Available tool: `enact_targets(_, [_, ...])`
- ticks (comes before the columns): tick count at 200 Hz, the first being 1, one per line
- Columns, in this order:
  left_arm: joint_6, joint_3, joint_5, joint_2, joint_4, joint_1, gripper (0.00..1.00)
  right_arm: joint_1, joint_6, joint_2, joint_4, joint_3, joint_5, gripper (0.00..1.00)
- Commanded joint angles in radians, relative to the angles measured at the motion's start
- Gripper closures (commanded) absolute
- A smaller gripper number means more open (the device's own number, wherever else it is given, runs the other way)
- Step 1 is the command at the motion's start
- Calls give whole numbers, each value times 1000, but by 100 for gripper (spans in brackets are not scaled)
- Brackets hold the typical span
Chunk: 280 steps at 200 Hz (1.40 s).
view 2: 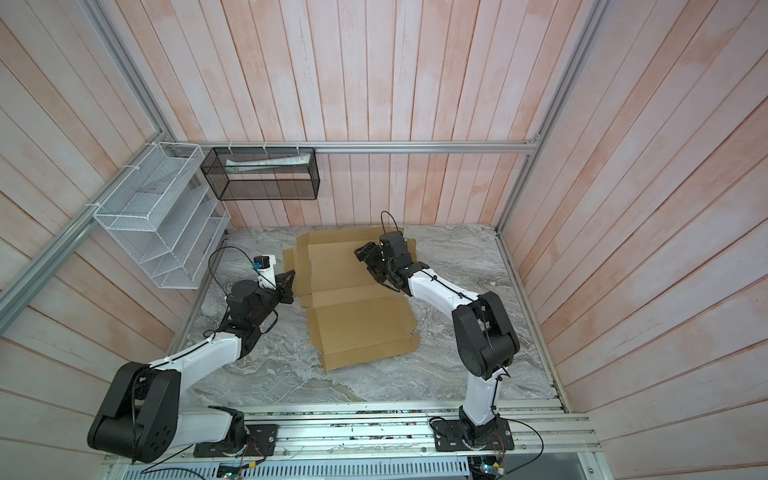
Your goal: Fold the paper box
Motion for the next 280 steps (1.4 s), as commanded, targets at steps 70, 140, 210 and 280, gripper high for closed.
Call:
enact_targets(70, [59, -53, -14, -45, 153, -21, 100, -34, 171, -49, 43, 93, 82, 22])
enact_targets(140, [79, -98, -9, -67, 256, -41, 100, -65, 296, -17, 2, 175, 82, 23])
enact_targets(210, [107, -129, -26, -104, 306, -52, 100, -75, 340, 29, -30, 244, 41, 27])
enact_targets(280, [122, -142, -35, -122, 322, -67, 100, -74, 352, 28, -13, 215, 16, 38])
